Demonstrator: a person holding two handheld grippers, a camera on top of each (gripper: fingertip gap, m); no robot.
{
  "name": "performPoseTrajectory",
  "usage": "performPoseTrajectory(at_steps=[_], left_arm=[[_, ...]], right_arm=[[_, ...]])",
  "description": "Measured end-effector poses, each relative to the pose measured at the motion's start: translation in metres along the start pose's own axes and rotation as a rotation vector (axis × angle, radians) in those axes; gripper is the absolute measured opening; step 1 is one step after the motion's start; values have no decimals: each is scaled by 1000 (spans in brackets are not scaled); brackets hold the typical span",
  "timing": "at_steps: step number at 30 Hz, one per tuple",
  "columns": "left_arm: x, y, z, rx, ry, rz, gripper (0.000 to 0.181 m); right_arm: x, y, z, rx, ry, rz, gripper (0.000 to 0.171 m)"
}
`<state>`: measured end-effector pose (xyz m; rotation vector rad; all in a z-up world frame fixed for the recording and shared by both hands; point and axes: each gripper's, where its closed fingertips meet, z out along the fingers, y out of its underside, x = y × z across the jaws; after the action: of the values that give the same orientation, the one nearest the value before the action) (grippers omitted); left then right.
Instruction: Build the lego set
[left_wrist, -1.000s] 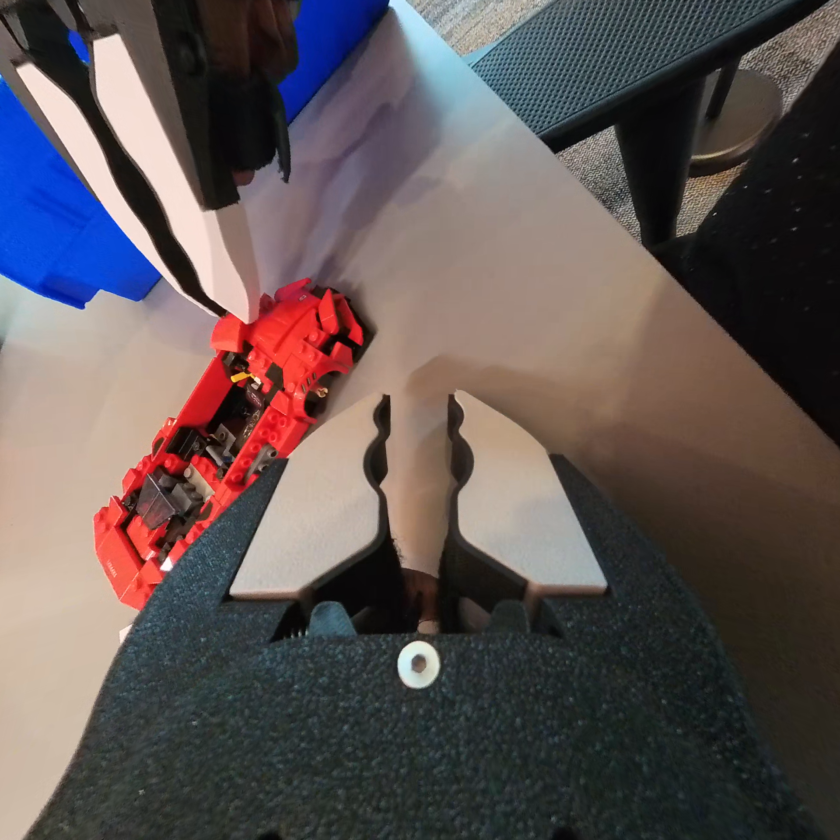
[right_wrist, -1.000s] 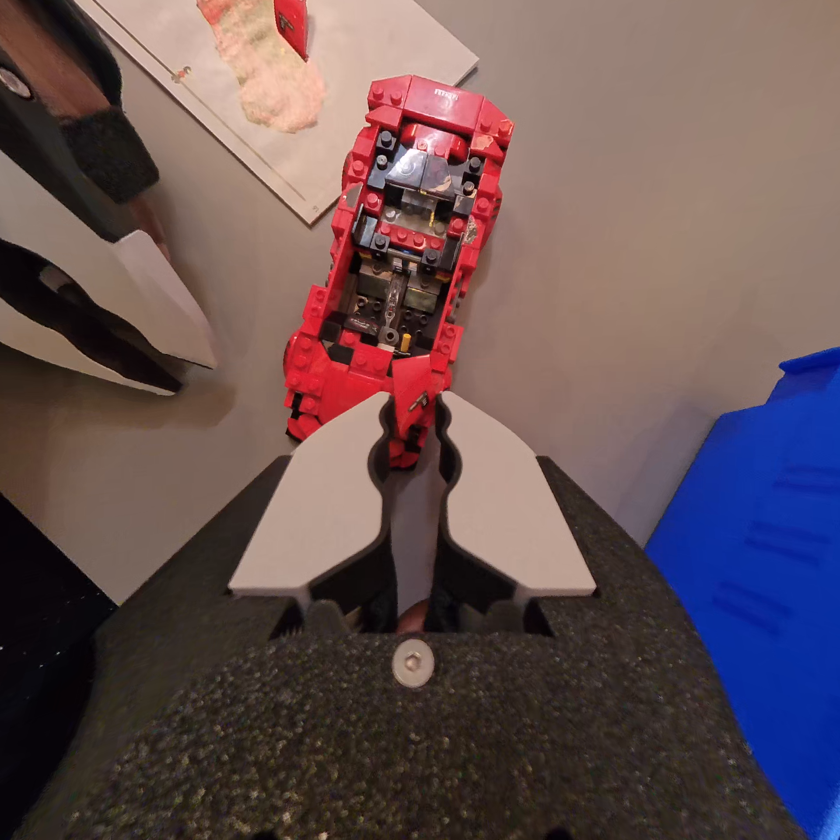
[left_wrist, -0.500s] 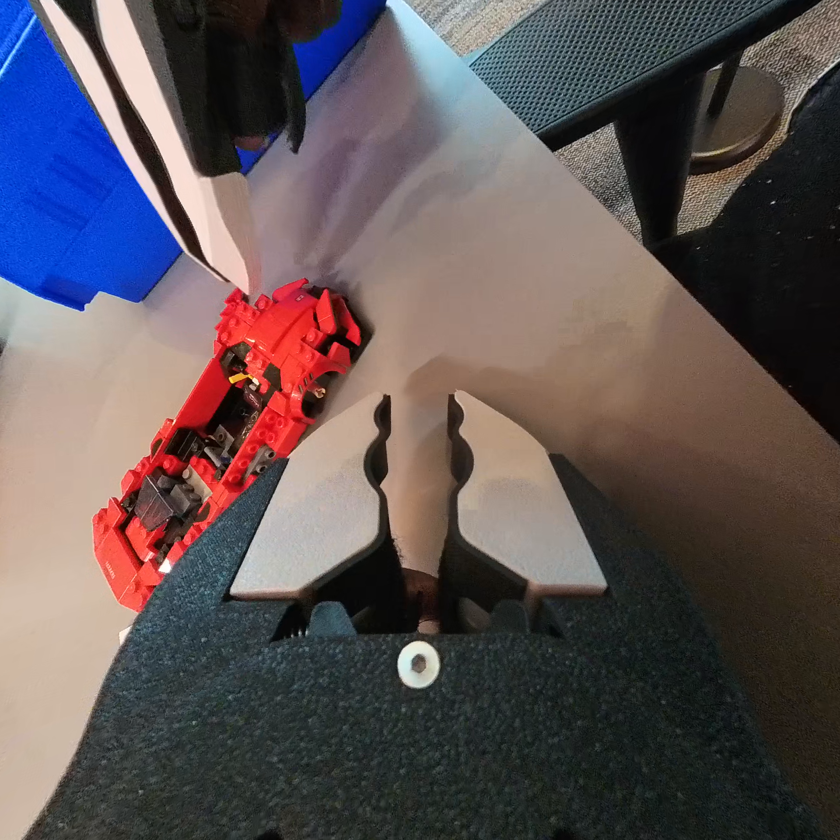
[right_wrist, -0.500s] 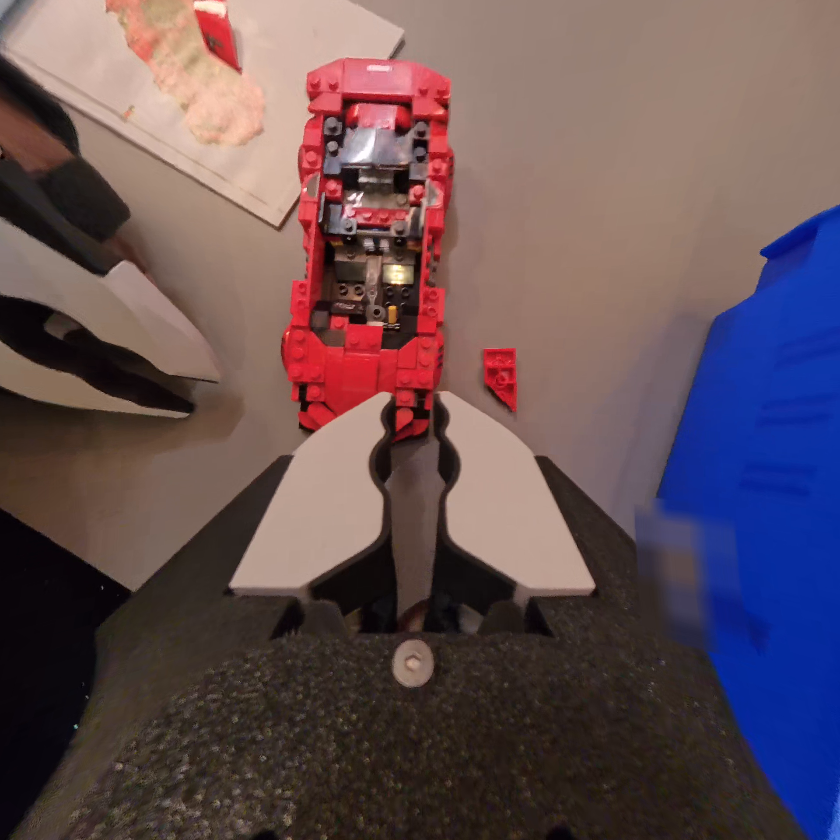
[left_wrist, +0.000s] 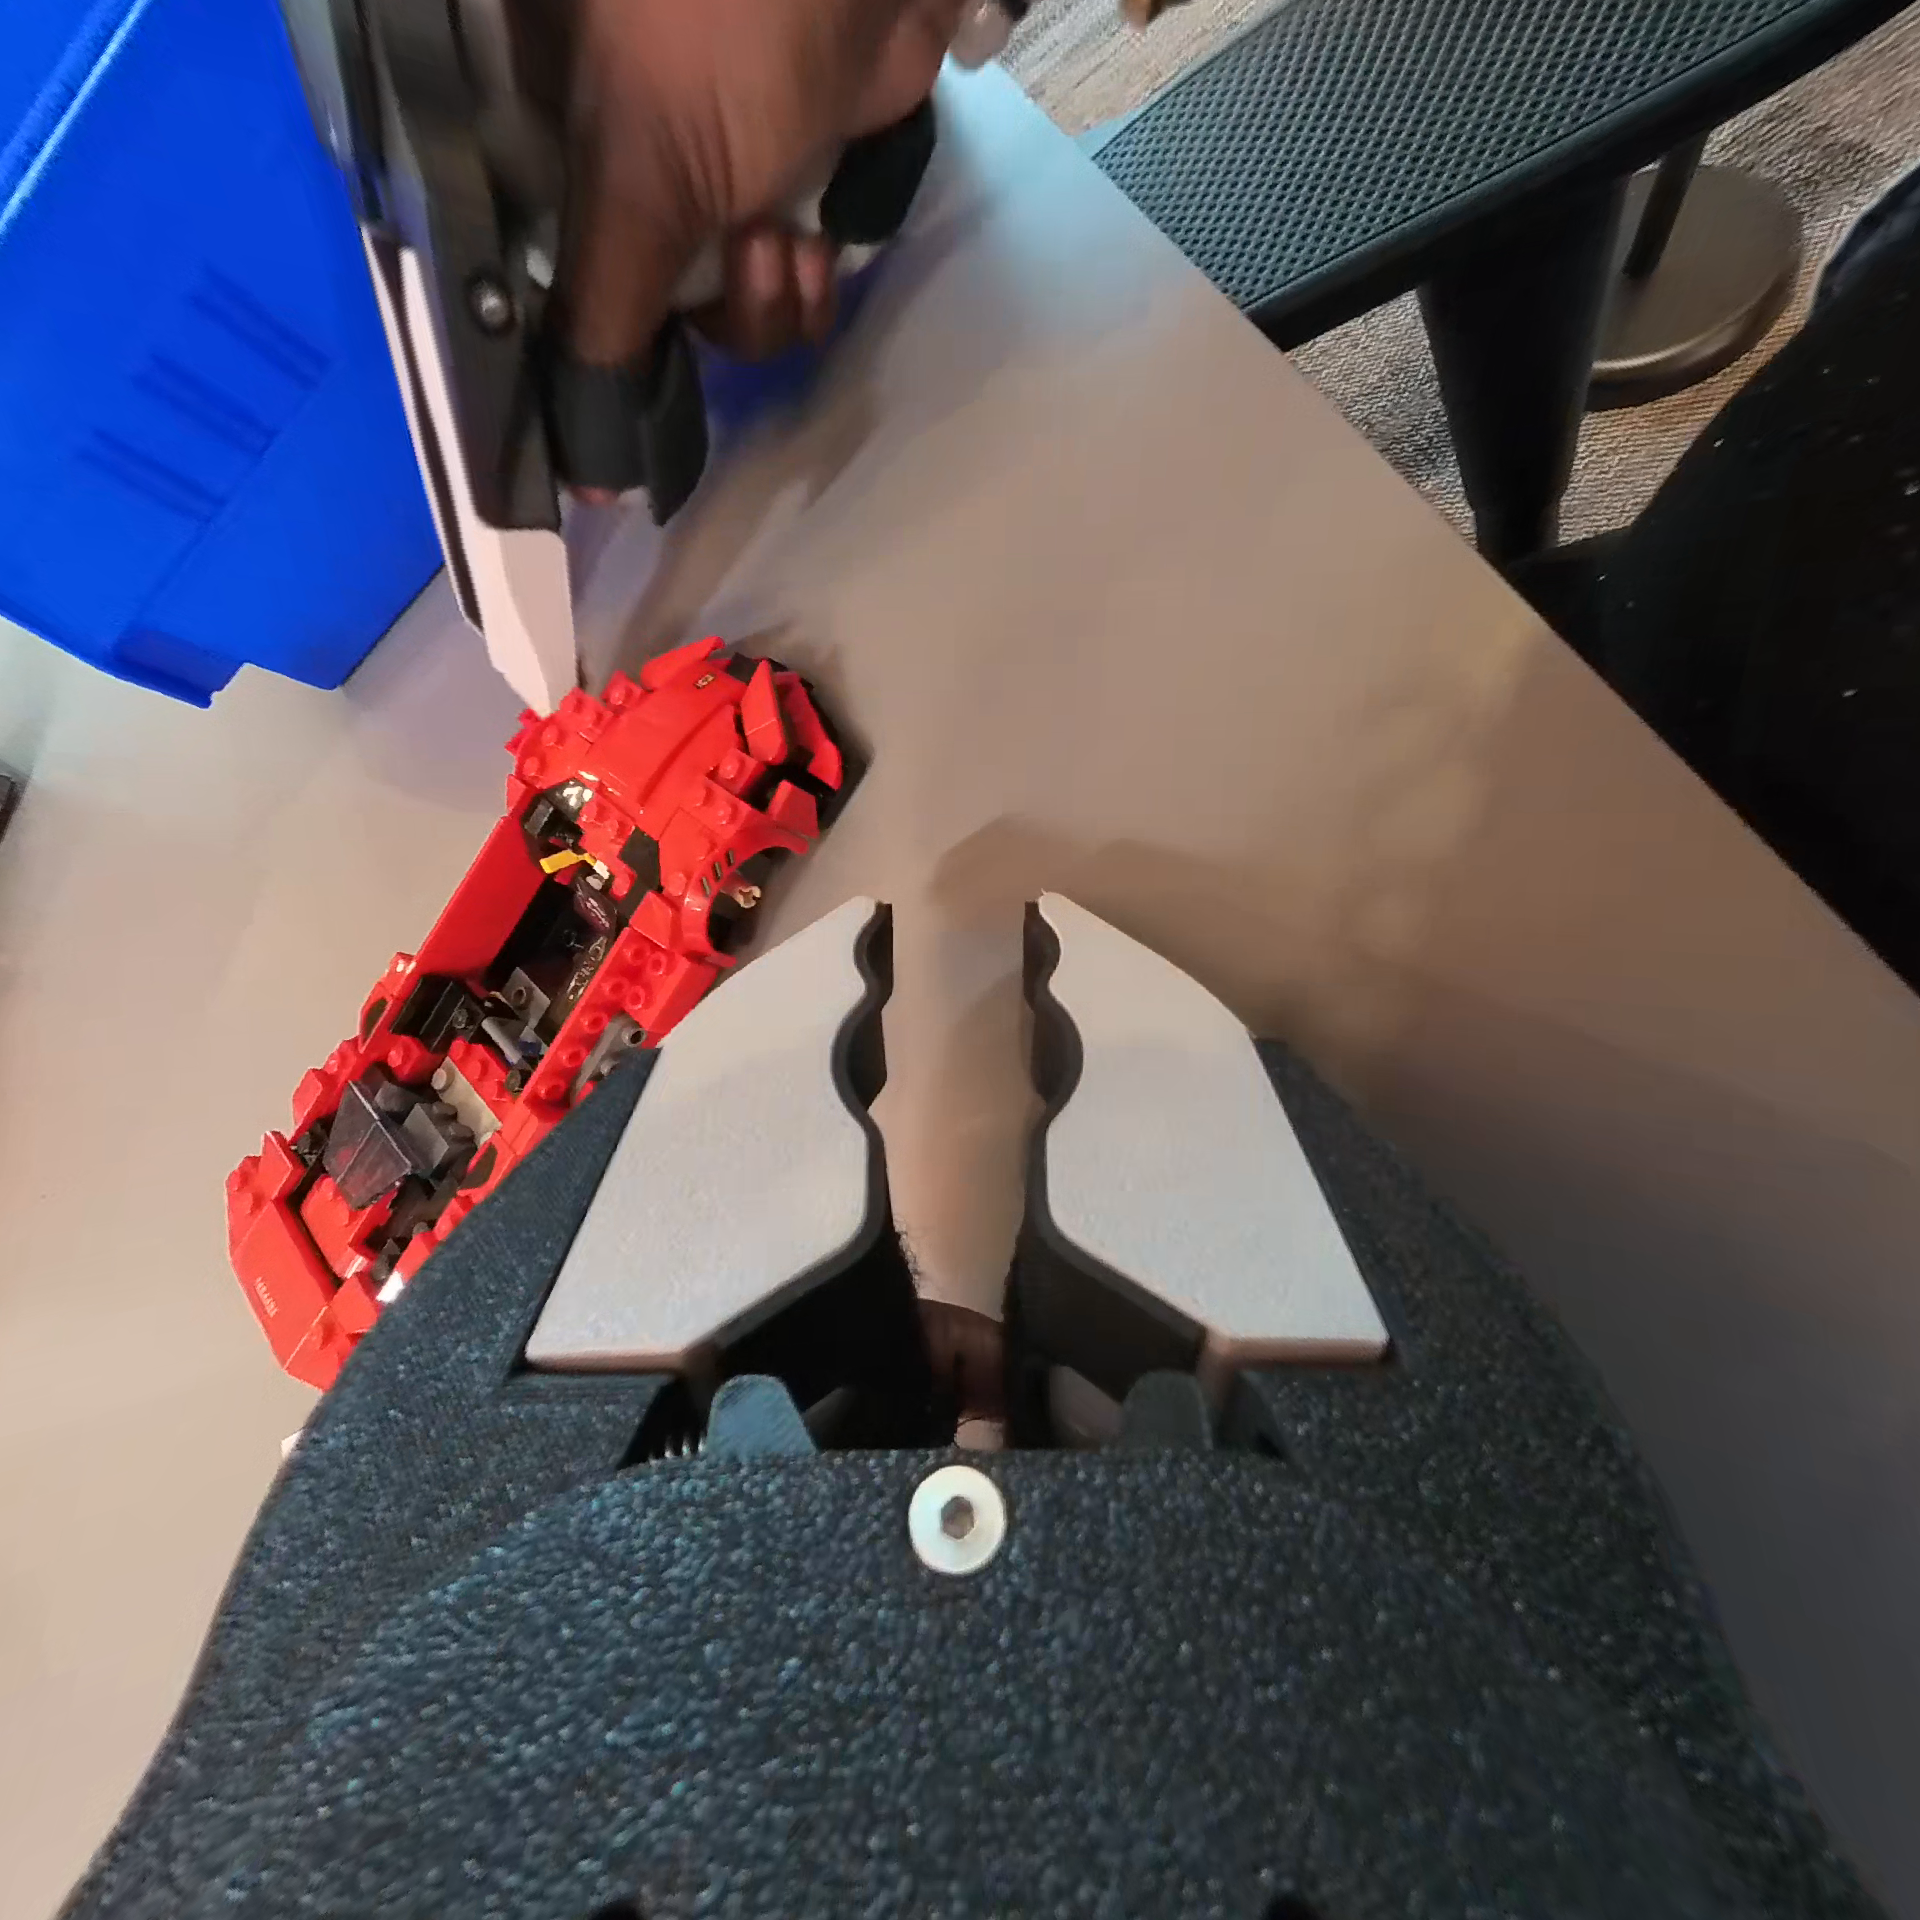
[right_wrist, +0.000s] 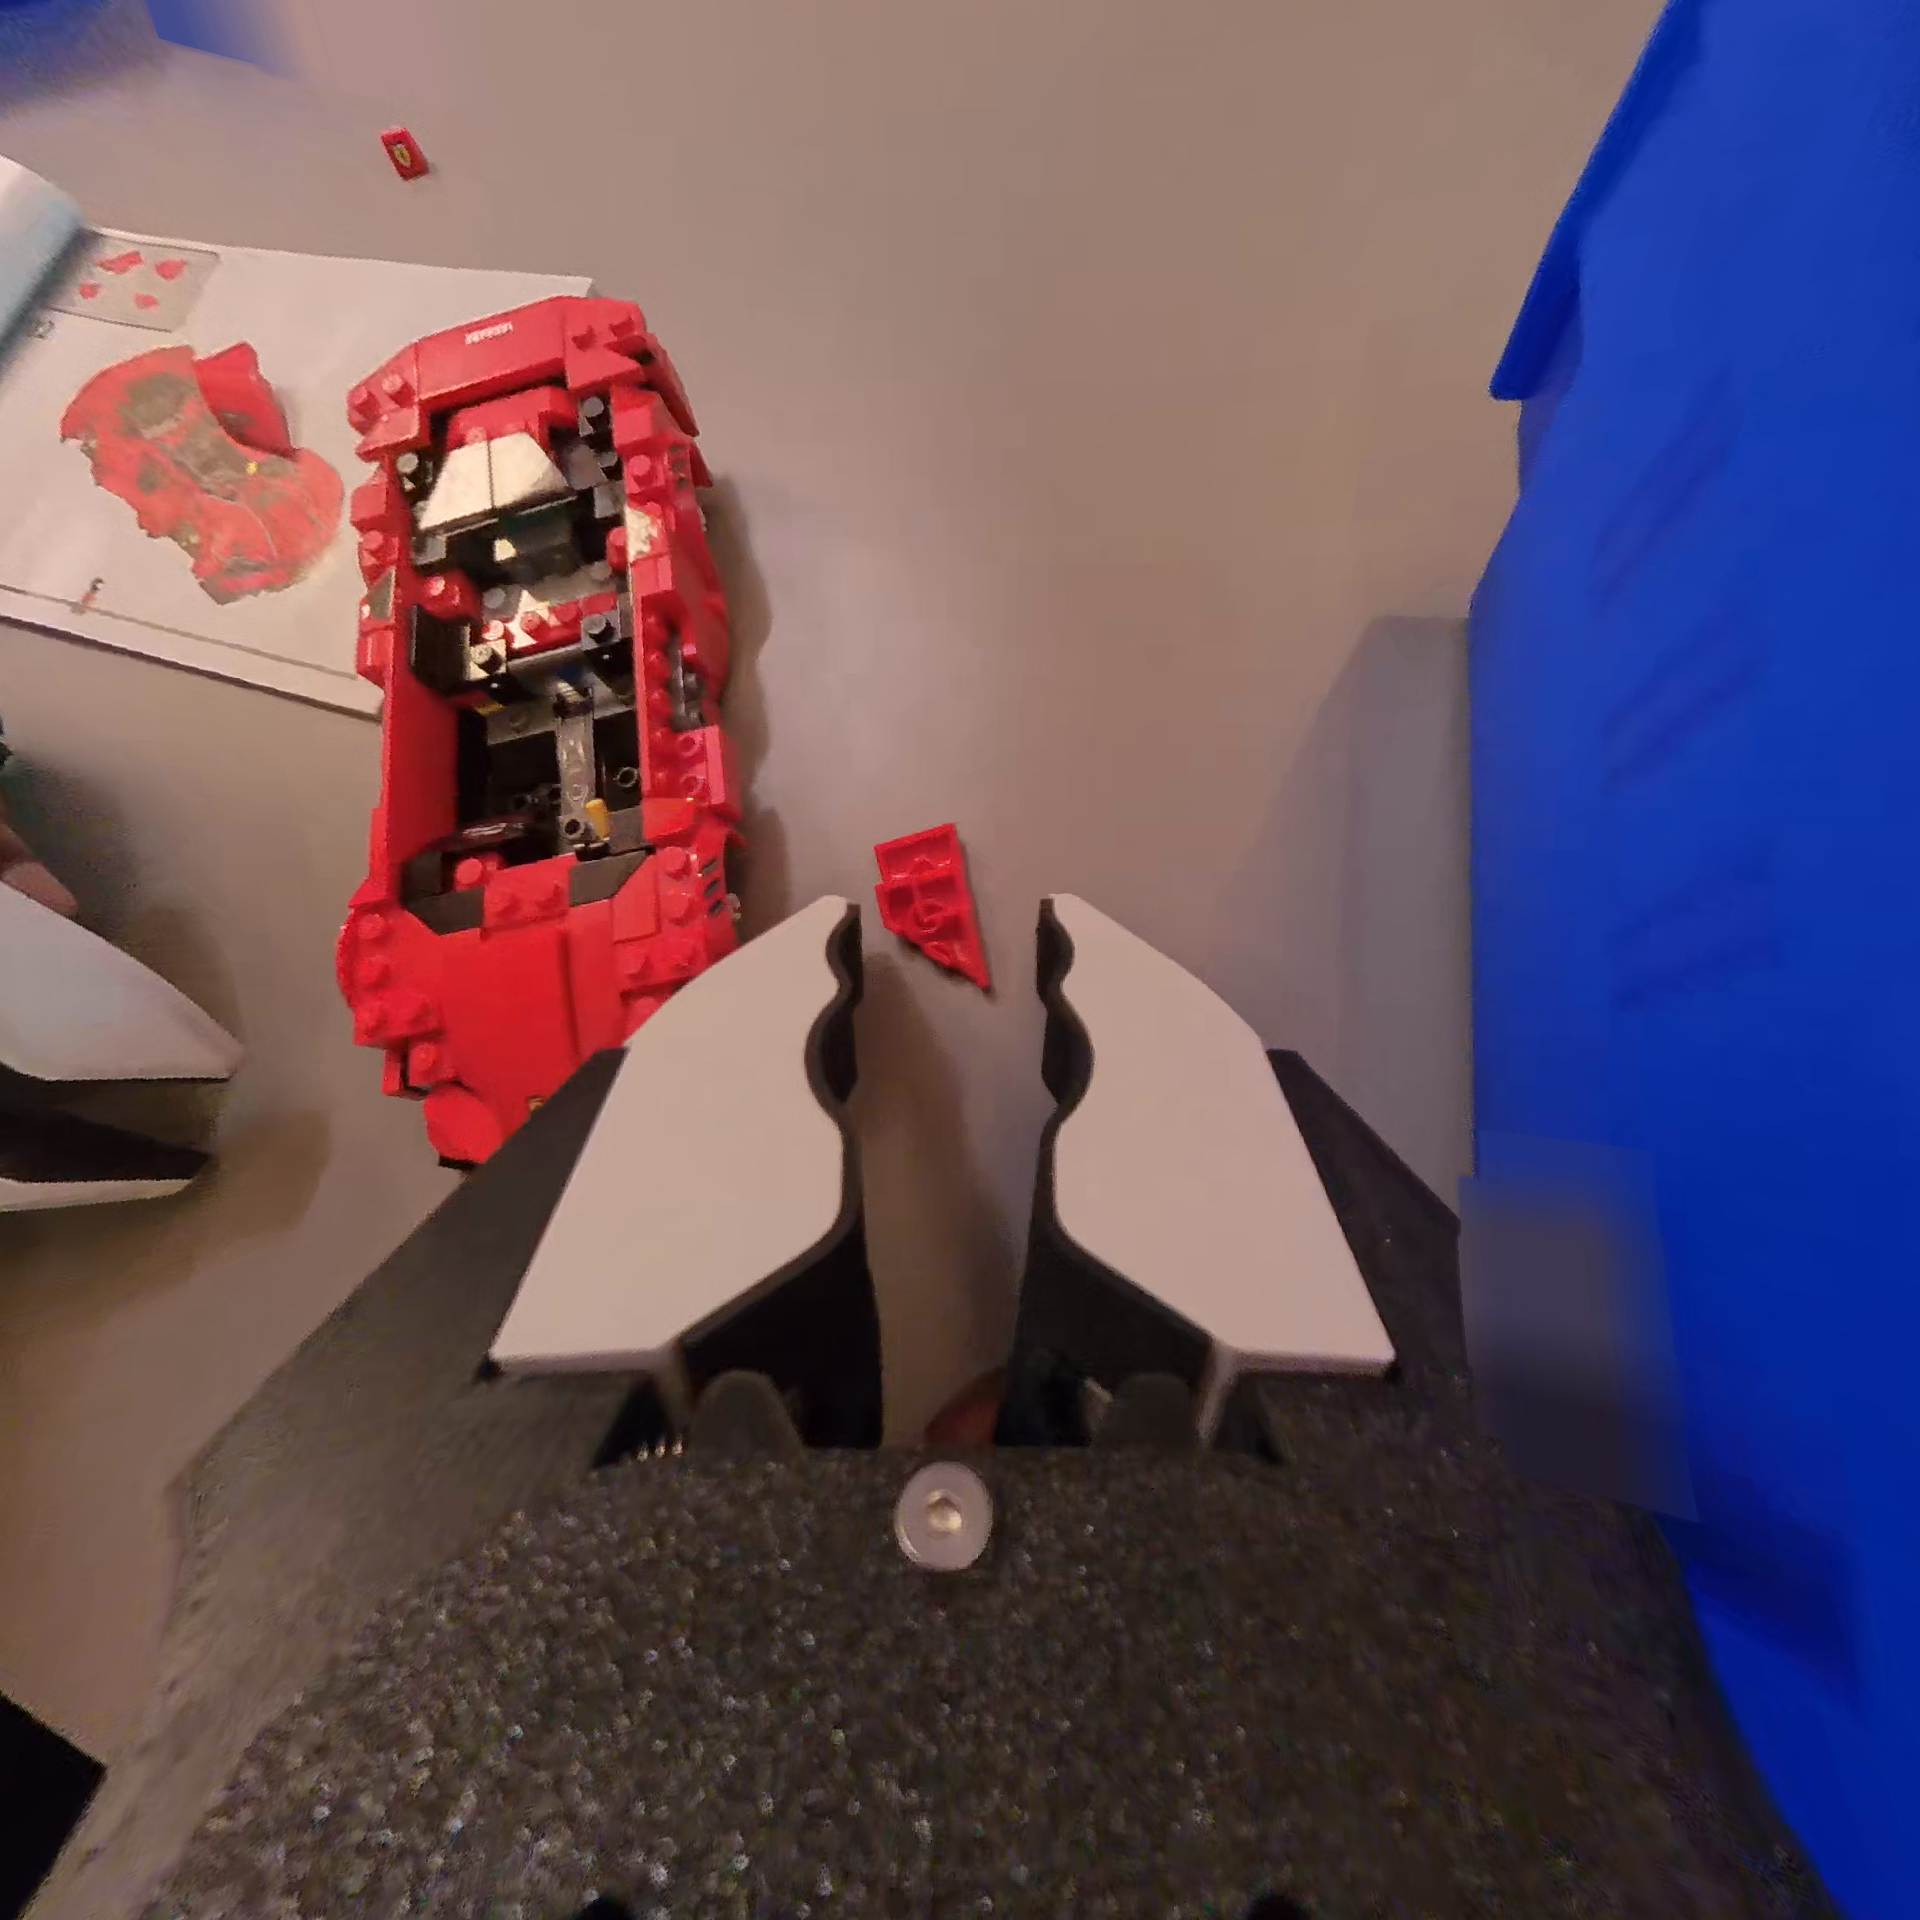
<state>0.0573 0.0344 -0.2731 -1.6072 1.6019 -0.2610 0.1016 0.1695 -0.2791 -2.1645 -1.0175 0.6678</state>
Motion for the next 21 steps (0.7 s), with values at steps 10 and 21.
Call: performPoseTrajectory(at_steps=[10,21], left_arm=[[-38,-26,-29,238,20,-408,27],[-81,-19,-71,436,15,-832,26]], right_arm=[[-17,-30,-18,212,59,-286,1],[-63,-70,-59,466,41,-523,0]])
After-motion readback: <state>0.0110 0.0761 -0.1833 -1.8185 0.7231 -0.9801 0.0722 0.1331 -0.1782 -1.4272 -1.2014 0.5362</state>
